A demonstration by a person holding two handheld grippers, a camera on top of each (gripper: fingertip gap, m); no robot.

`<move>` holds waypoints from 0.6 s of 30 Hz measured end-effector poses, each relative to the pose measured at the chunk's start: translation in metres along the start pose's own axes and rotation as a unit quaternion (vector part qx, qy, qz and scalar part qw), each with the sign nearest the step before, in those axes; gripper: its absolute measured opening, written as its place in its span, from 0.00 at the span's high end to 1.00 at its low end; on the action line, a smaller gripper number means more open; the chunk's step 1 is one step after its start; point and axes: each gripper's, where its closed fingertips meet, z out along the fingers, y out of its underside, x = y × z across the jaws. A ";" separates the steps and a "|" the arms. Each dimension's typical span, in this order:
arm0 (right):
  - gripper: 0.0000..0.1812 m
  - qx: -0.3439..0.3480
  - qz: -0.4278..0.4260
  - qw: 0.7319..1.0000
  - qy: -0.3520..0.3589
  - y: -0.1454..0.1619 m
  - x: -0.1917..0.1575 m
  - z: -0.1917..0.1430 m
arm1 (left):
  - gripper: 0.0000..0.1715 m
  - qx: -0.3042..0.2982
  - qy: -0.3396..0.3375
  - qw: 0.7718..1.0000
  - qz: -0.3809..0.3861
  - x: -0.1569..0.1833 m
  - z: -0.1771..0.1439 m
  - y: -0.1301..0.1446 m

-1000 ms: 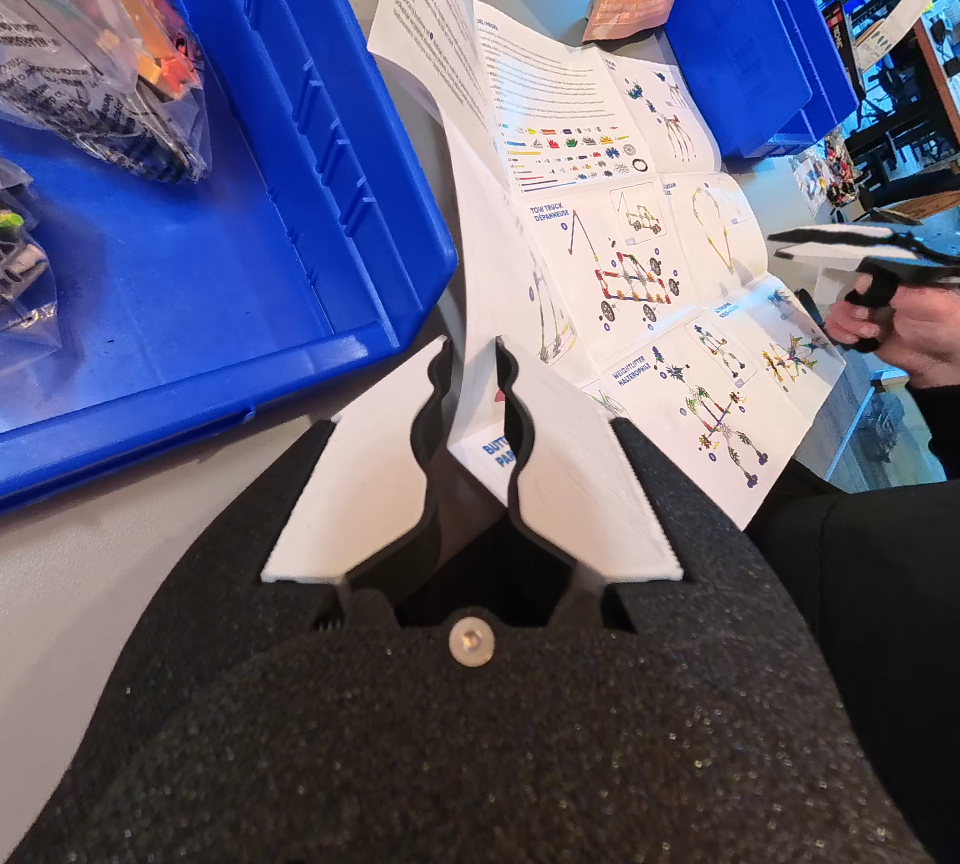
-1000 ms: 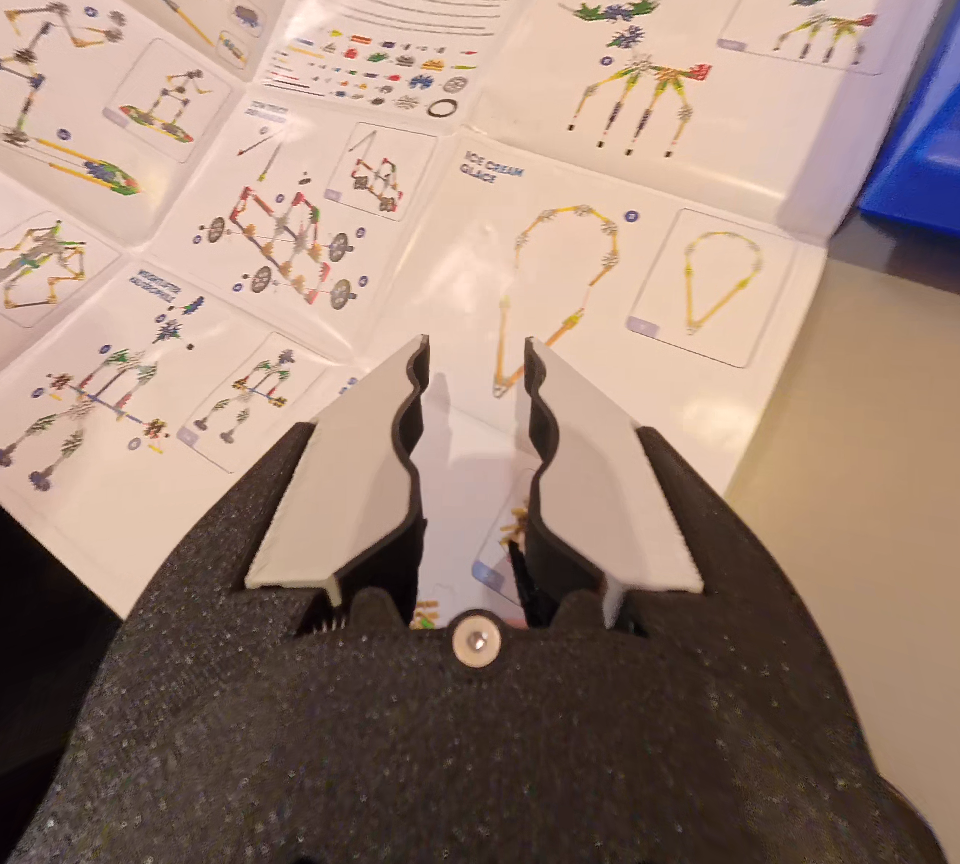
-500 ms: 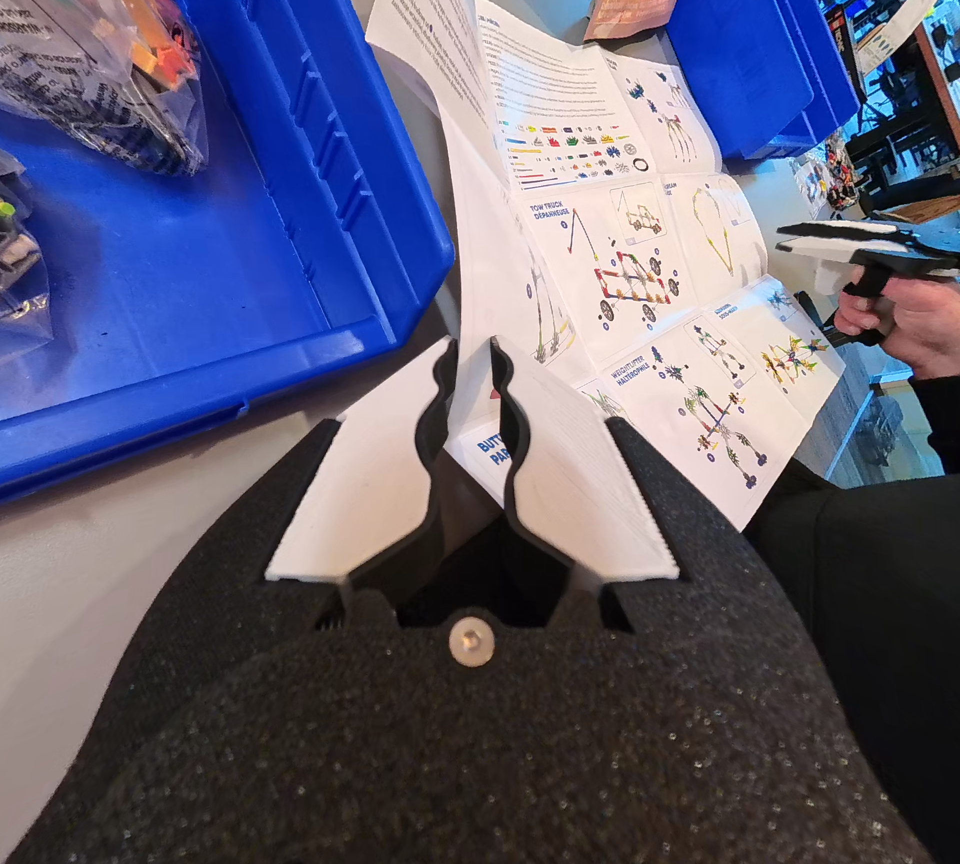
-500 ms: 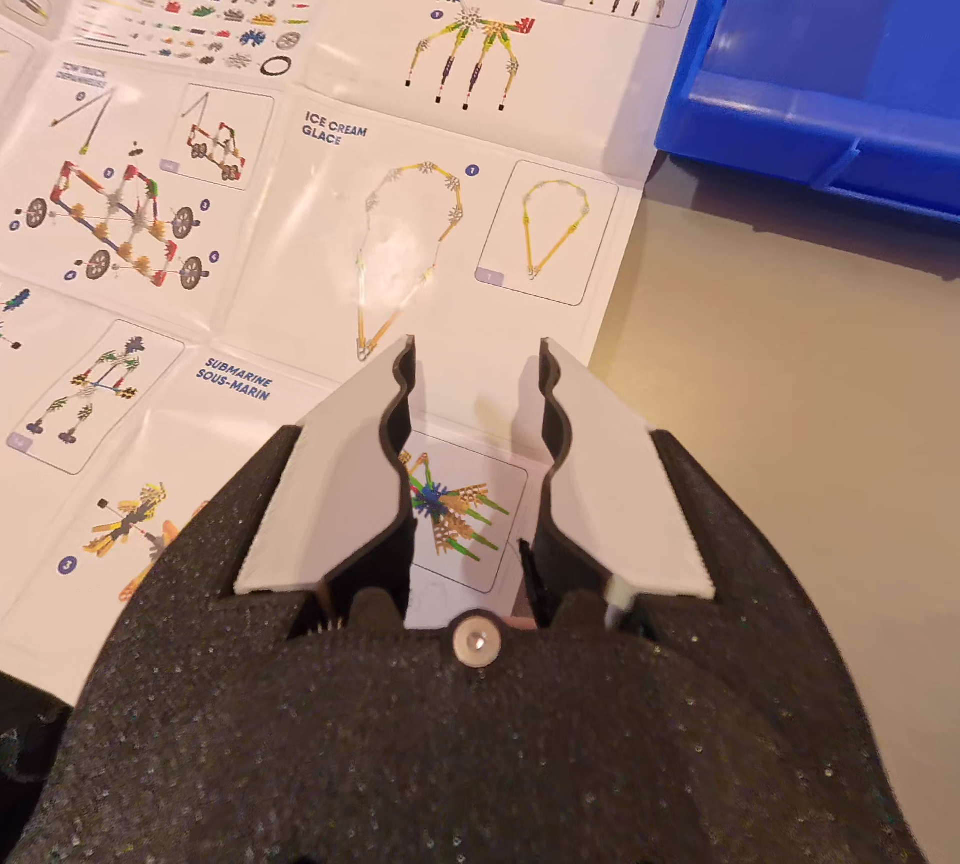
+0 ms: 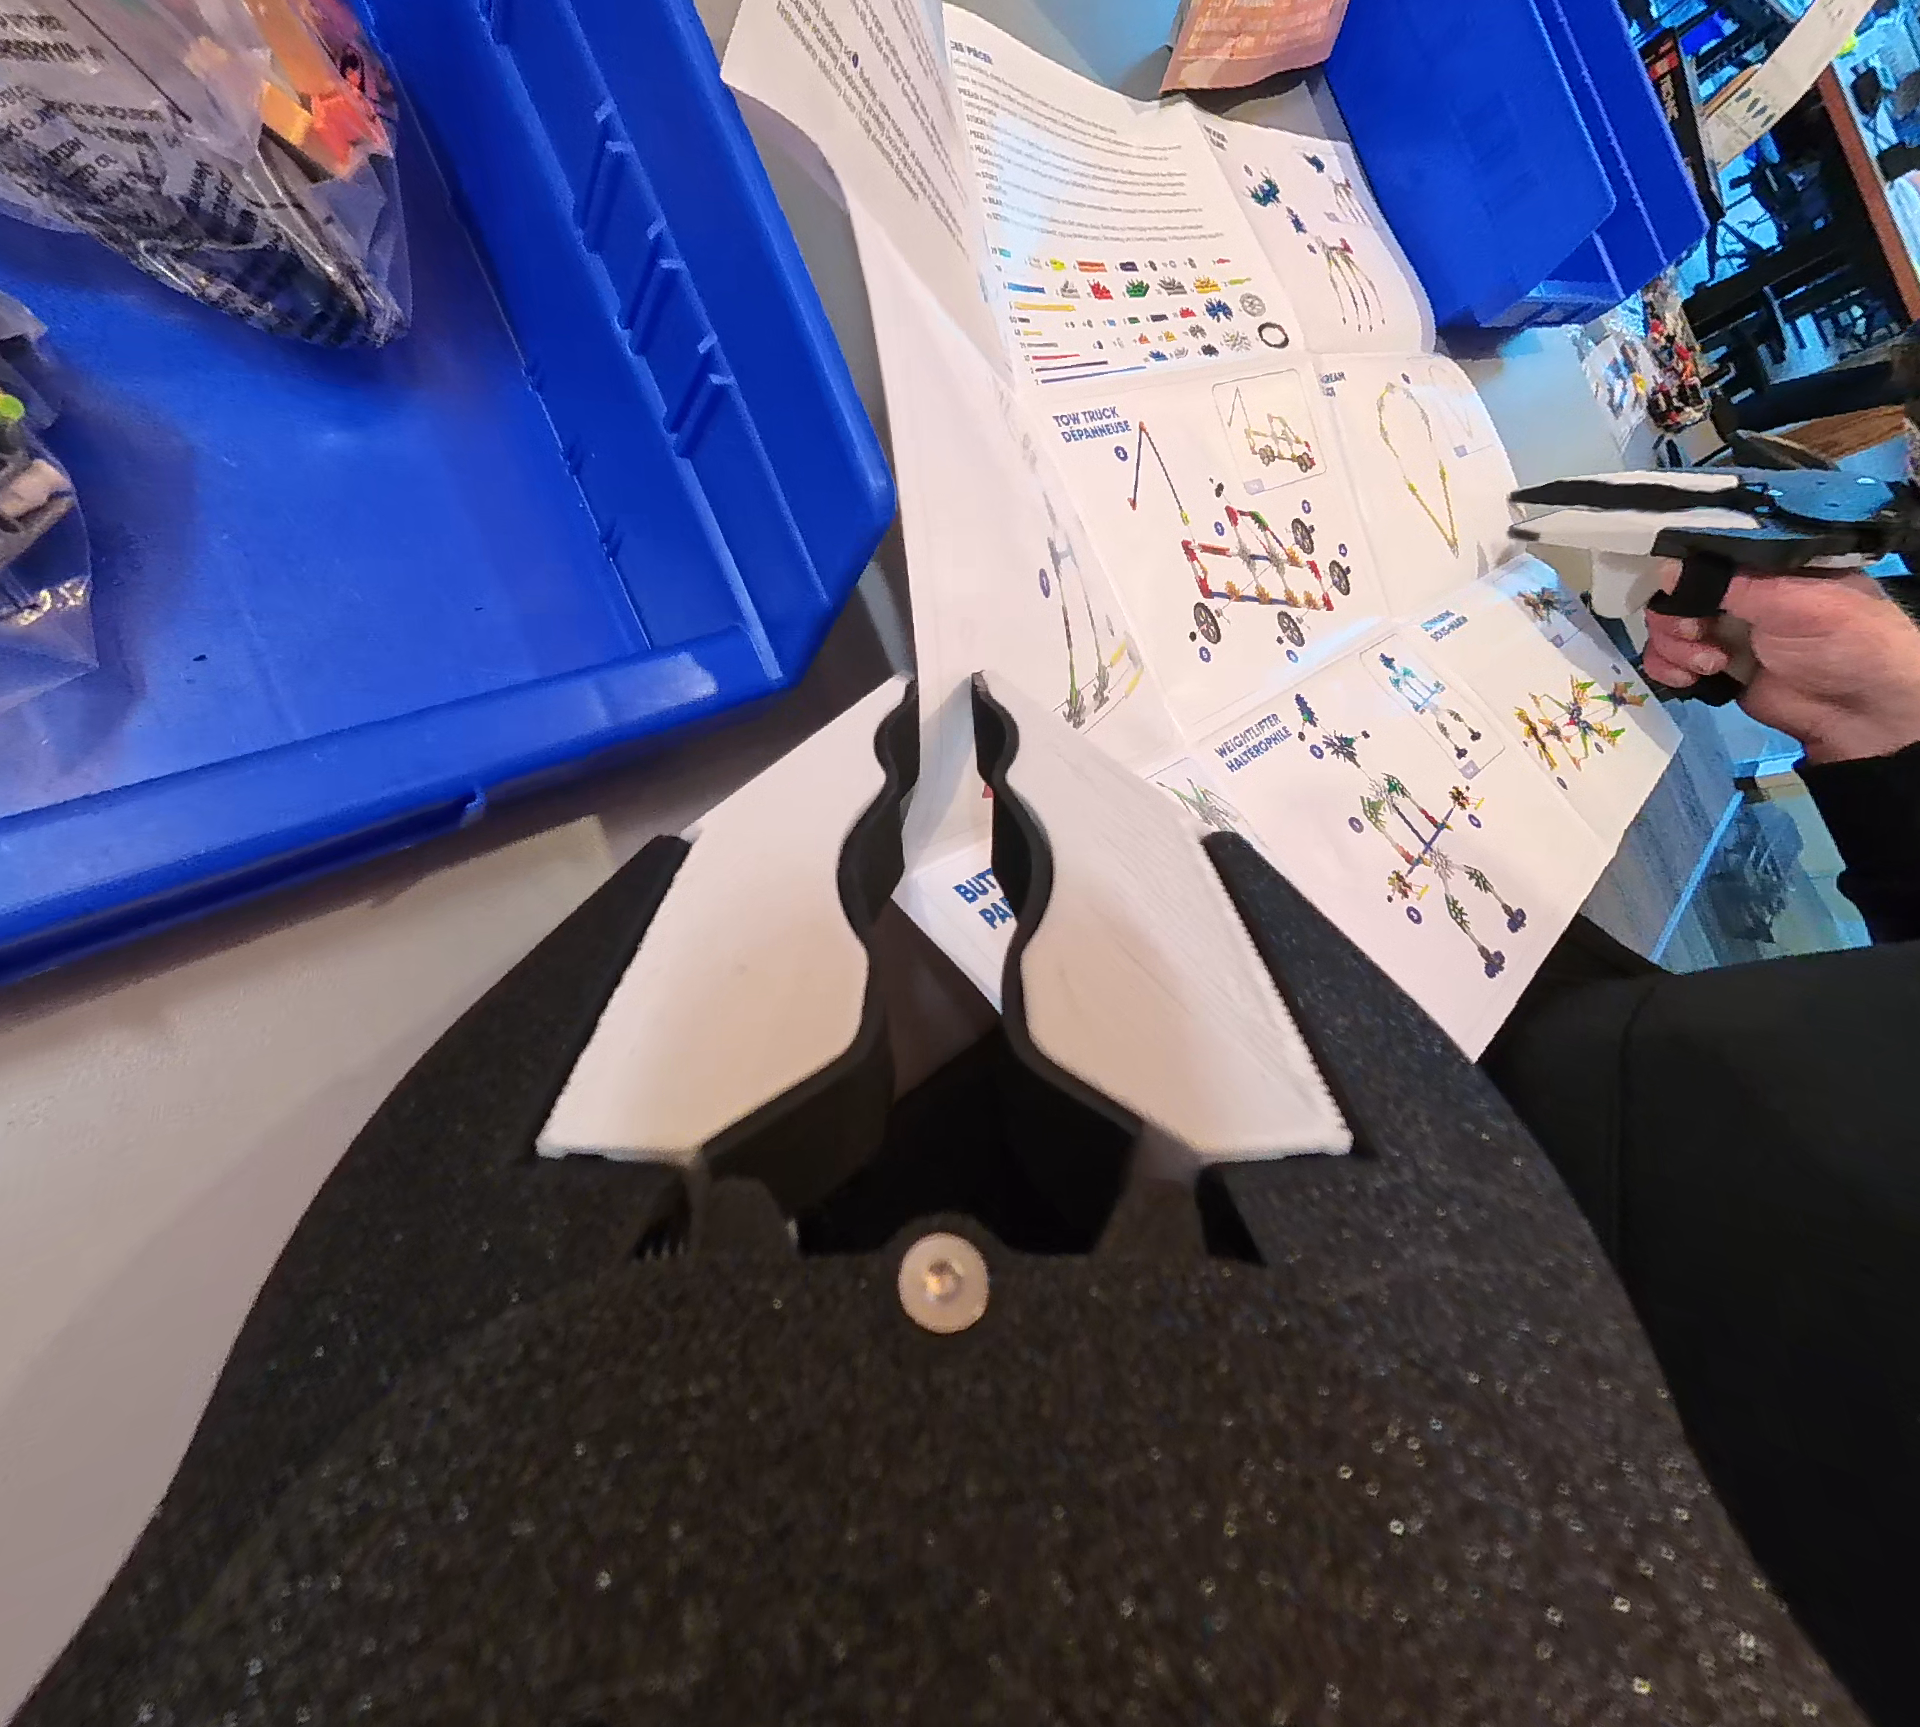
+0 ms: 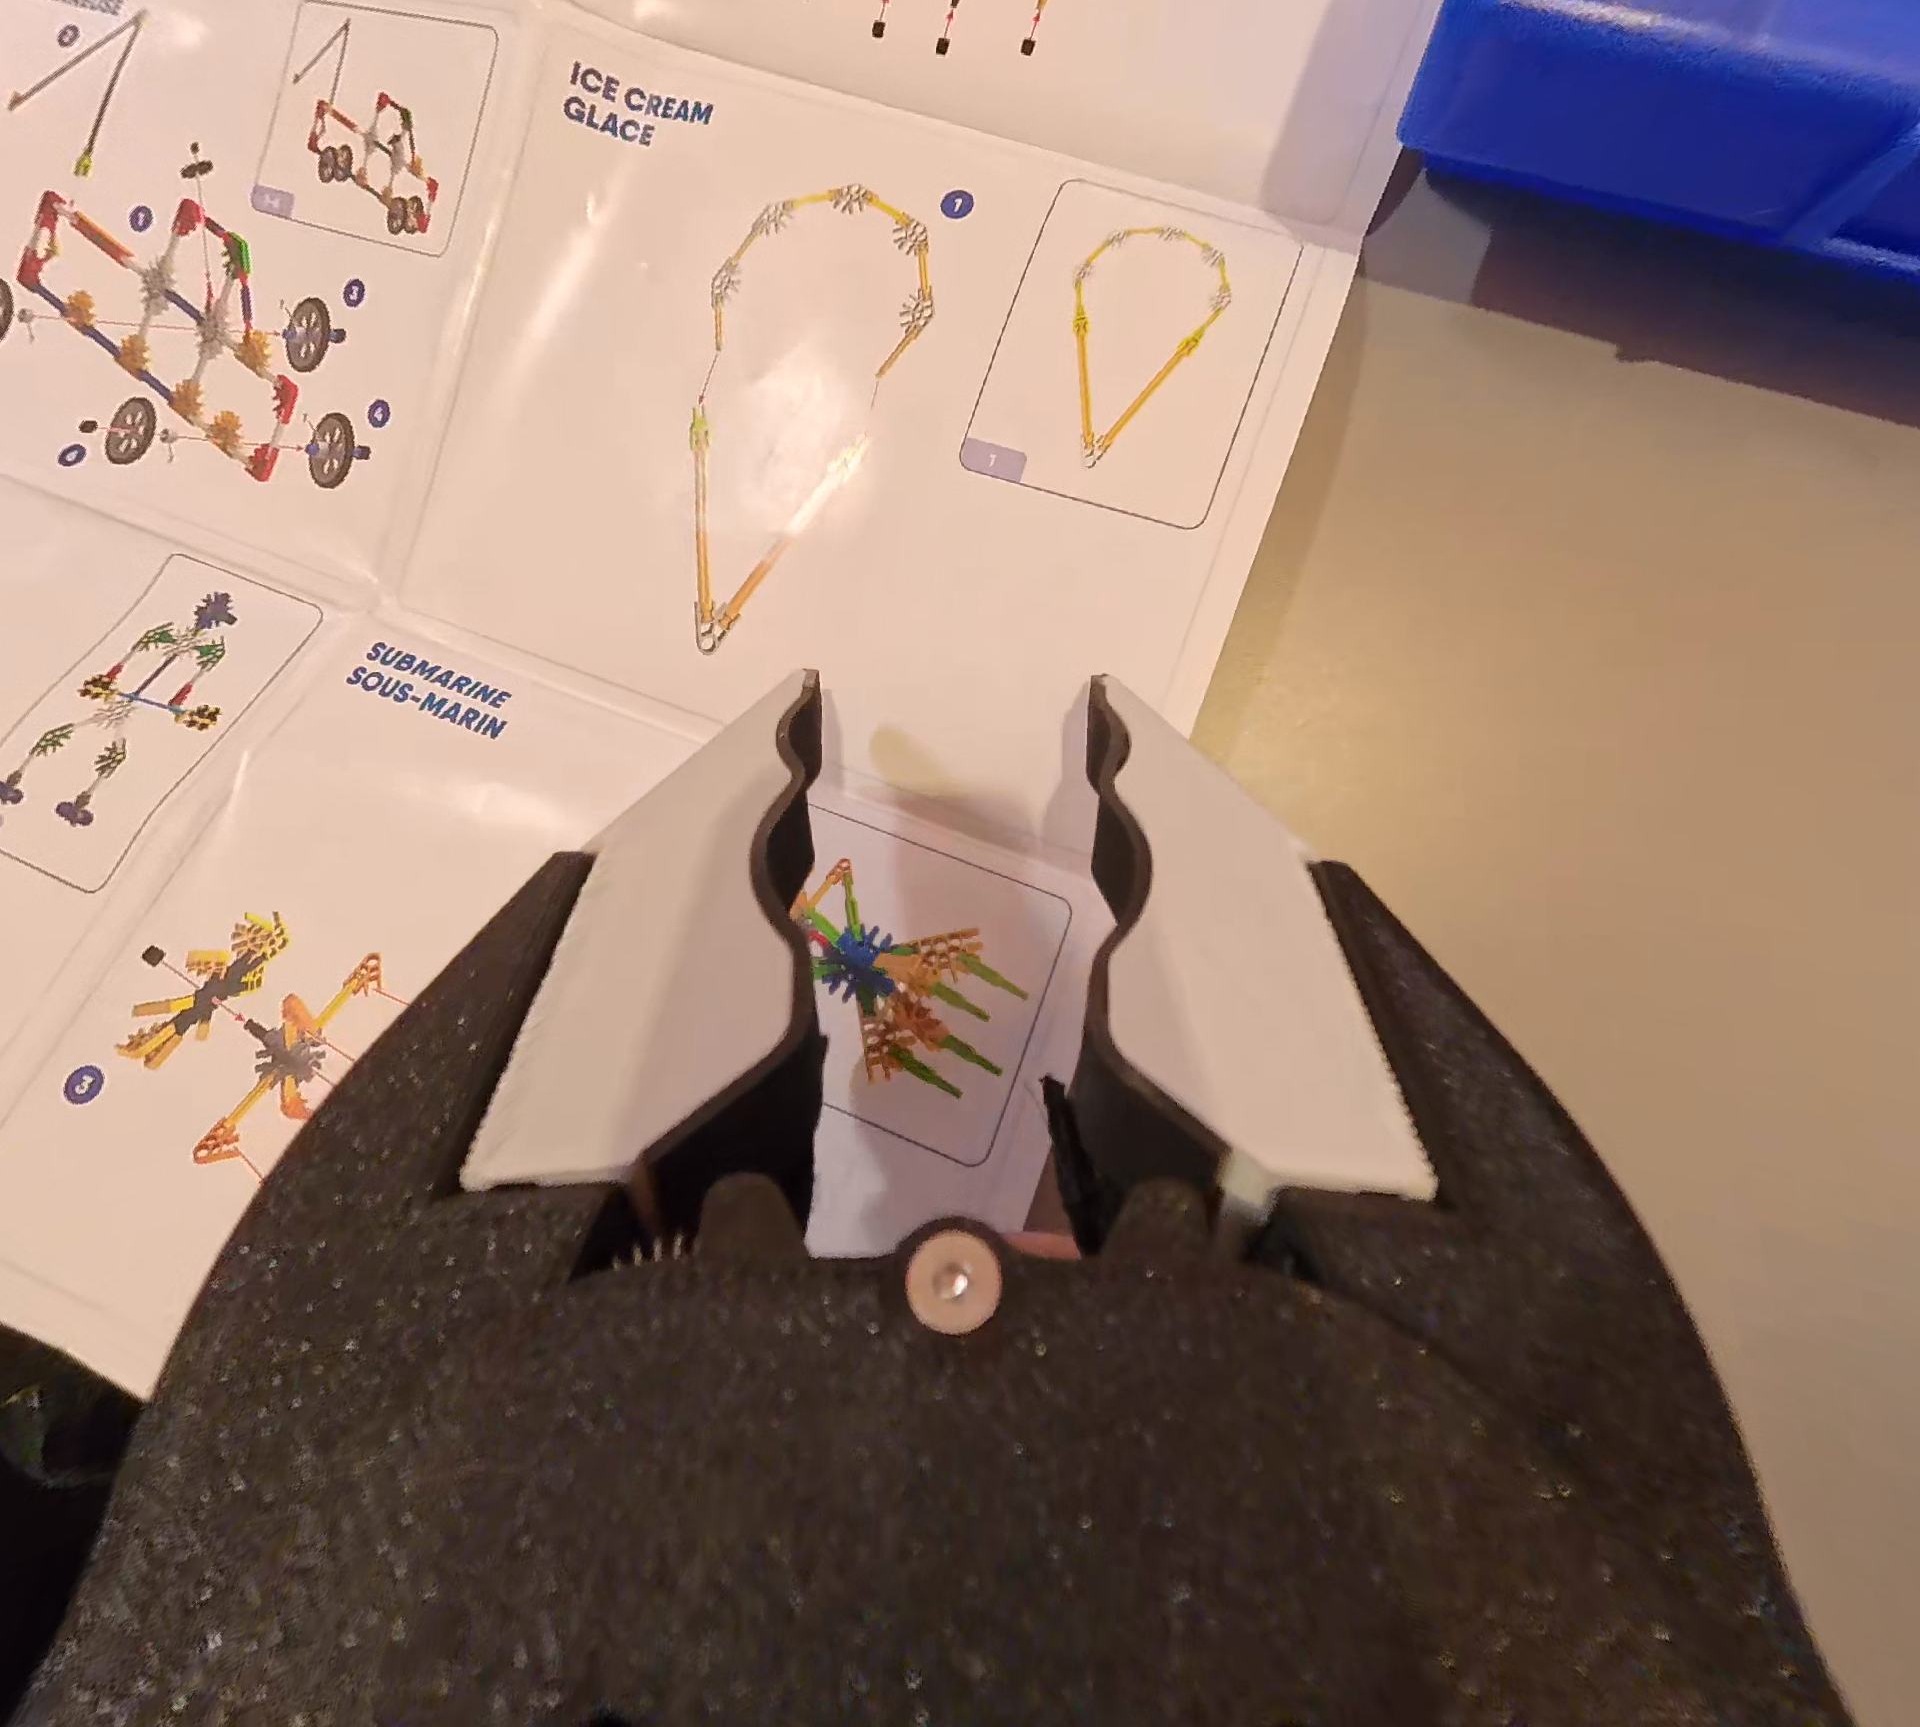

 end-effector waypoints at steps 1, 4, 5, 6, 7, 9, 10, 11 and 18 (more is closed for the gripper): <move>0.73 0.001 0.000 1.000 0.002 0.000 0.000 0.000 | 0.96 0.000 0.000 1.000 0.000 0.000 0.000 0.000; 0.73 0.000 0.001 1.000 0.002 0.001 0.002 -0.001 | 0.96 0.002 0.002 1.000 -0.001 0.002 0.000 0.000; 0.73 -0.002 0.001 1.000 0.001 0.002 0.002 -0.001 | 0.96 0.002 0.002 1.000 -0.001 0.002 0.000 0.000; 0.73 -0.004 0.001 1.000 0.001 0.003 0.002 -0.001 | 0.96 0.002 0.003 1.000 0.000 0.003 0.000 0.000; 0.73 -0.005 0.000 1.000 0.001 0.004 0.003 -0.002 | 0.96 0.002 0.003 1.000 0.001 0.004 0.000 0.000; 0.73 -0.005 0.001 1.000 0.002 0.005 0.004 -0.003 | 0.97 0.003 0.005 1.000 0.003 0.006 0.000 -0.001; 0.73 -0.005 0.002 1.000 0.002 0.005 0.005 -0.003 | 0.97 0.003 0.005 1.000 0.004 0.006 0.000 -0.001; 0.73 -0.005 0.003 1.000 0.003 0.006 0.005 -0.004 | 0.98 0.004 0.005 1.000 0.005 0.007 0.000 -0.002; 0.72 -0.007 0.007 1.000 0.003 0.011 0.007 -0.005 | 1.00 0.007 0.007 1.000 0.015 0.011 -0.001 -0.005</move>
